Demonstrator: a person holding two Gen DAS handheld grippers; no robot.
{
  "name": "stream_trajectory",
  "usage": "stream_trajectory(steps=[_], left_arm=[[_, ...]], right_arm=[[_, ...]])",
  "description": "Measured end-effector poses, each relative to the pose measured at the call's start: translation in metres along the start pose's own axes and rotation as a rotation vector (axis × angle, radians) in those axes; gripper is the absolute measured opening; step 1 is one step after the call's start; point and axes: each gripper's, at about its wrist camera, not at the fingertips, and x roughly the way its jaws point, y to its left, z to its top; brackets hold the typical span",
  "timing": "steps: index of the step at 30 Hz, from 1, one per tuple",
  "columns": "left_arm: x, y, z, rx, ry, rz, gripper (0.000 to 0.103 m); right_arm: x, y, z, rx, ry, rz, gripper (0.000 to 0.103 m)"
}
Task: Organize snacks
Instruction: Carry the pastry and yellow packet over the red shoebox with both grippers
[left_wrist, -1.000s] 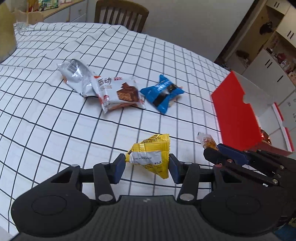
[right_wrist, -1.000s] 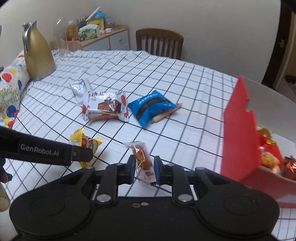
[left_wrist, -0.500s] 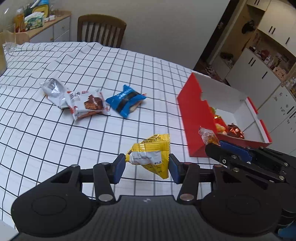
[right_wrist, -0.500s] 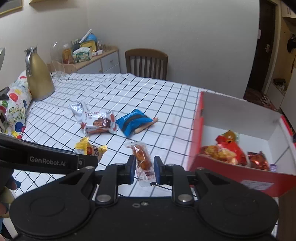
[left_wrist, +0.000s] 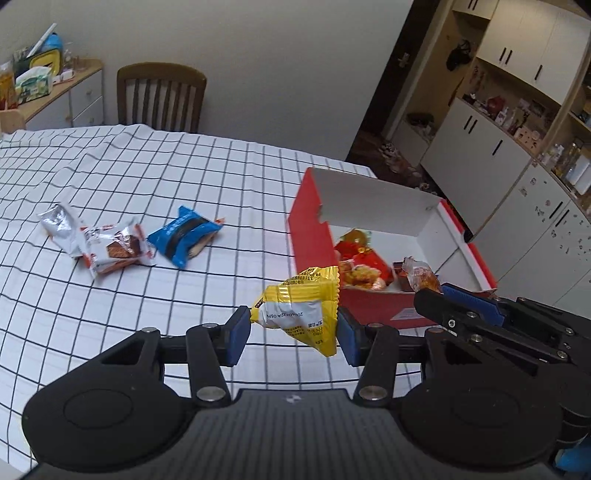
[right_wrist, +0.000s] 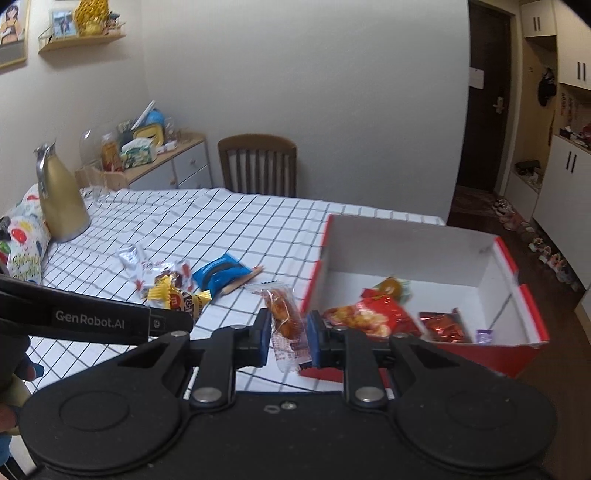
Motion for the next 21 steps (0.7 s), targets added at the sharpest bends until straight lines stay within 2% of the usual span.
stream_trajectory(steps=[9, 21], left_arm=[[0.018, -0.046, 0.015, 0.052, -0.014, -0.029, 0.049], [0.062, -0.09, 0.048, 0.115, -0.003, -0.03, 0.049]], right_arm=[[-0.015, -0.04, 0.002, 0.019, -0.029, -0.042, 0.019], [-0.005, -0.095, 0.018, 0.037, -0.035, -0.112, 0.019]])
